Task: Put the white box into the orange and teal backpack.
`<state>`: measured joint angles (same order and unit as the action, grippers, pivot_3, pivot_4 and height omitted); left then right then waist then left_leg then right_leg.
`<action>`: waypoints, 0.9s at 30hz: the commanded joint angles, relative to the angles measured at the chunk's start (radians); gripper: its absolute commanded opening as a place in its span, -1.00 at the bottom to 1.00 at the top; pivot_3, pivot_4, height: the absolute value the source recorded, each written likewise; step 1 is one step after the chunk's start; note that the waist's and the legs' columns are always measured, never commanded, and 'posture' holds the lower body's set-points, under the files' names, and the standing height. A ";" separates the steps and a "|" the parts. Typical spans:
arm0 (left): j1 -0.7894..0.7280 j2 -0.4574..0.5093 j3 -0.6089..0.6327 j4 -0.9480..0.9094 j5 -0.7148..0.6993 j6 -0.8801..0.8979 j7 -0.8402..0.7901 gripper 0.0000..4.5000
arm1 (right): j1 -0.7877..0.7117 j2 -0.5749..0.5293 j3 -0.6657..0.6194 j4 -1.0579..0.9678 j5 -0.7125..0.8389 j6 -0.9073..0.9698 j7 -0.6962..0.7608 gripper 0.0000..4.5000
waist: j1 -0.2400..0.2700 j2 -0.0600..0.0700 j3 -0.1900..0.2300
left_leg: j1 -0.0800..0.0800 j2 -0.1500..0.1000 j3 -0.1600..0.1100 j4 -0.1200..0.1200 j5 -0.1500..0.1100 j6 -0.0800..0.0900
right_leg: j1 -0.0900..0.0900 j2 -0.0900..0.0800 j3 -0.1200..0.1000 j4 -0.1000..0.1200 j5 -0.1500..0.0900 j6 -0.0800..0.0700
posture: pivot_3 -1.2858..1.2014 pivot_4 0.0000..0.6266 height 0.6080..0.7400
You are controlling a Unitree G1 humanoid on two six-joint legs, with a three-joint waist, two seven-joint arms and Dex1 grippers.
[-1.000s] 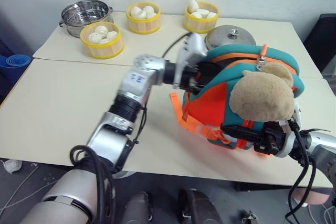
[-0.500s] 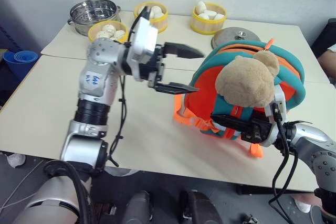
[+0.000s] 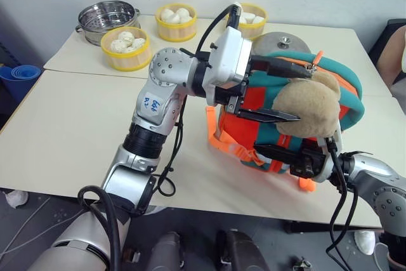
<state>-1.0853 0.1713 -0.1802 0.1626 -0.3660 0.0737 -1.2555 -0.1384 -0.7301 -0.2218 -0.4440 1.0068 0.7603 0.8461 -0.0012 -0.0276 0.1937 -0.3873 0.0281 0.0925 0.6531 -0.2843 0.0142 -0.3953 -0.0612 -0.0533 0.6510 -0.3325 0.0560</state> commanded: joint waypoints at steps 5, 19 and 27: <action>-0.014 0.030 -0.048 -0.046 0.058 0.070 0.057 -0.61 | 0.012 0.014 -0.016 -0.005 -0.008 -0.047 0.025 -1.00 | 0.000 0.000 0.000 | 0.000 0.000 0.000 0.000 0.000 0.000 | 0.000 0.000 0.000 0.000 0.000 0.000 | 0.03 -0.52 1.00; -0.135 0.306 0.291 0.221 -0.182 0.280 -0.008 -1.00 | 0.166 0.080 -0.105 -0.034 -0.061 -0.175 -0.016 -1.00 | -0.004 0.000 0.000 | 0.001 0.000 0.000 -0.002 0.004 -0.008 | -0.001 0.001 0.000 0.002 -0.001 -0.001 | 0.03 -0.52 1.00; -0.029 0.436 0.205 0.426 -0.019 0.146 -0.084 -1.00 | 0.240 0.161 -0.132 -0.068 -0.071 -0.256 -0.083 -1.00 | 0.000 0.000 0.000 | 0.001 0.000 0.000 -0.001 0.005 -0.008 | -0.001 0.000 0.000 0.002 -0.001 -0.001 | 0.03 -0.52 1.00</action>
<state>-1.1302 0.5763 0.0019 0.5429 -0.4306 0.2705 -1.3728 0.0824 -0.5758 -0.3198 -0.4922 0.9437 0.5295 0.7762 -0.0016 -0.0274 0.1936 -0.3861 0.0283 0.0927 0.6520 -0.2798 0.0064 -0.3959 -0.0607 -0.0533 0.6531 -0.3331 0.0552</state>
